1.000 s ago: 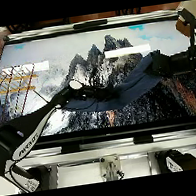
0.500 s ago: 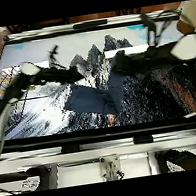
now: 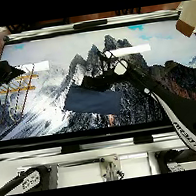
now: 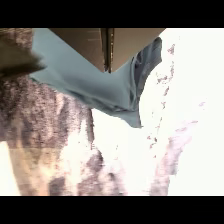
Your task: Fold the shirts.
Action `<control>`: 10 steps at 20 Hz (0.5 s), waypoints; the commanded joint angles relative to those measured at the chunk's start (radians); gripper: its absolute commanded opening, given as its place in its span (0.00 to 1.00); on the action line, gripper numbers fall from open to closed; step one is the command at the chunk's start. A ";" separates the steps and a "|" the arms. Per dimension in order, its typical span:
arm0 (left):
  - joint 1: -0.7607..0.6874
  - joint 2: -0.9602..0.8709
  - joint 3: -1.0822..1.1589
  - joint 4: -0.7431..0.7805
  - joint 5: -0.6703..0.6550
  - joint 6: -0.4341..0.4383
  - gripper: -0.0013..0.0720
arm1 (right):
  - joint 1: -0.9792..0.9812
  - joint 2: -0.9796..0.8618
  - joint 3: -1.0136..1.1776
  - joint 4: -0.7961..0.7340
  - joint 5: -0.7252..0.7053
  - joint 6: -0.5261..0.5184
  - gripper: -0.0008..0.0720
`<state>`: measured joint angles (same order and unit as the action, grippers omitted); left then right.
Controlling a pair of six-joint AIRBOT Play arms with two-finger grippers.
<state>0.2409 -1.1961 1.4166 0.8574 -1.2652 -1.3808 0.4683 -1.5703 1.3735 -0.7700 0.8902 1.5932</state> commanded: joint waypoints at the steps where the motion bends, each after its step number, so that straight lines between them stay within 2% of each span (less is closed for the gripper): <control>1: 0.033 0.024 0.000 0.034 -0.045 0.023 0.07 | -0.126 0.040 0.000 -0.137 0.105 0.034 0.89; 4: 0.031 0.024 0.000 0.034 -0.045 0.026 0.07 | -0.253 0.067 -0.013 -0.552 0.402 0.177 0.89; 5: 0.030 0.024 0.000 0.034 -0.045 0.026 0.07 | -0.281 0.067 -0.054 -0.586 0.450 0.173 0.89; 6: 0.027 0.023 0.000 0.034 -0.045 0.027 0.07 | -0.301 0.066 -0.105 -0.552 0.448 0.162 0.89; 10: 0.013 0.020 0.000 0.034 -0.045 0.034 0.07 | -0.308 0.007 -0.277 -0.254 0.232 0.045 0.90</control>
<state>0.2615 -1.1755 1.4166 0.8875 -1.3075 -1.3533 0.1848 -1.5318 1.1885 -1.1435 1.1892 1.6955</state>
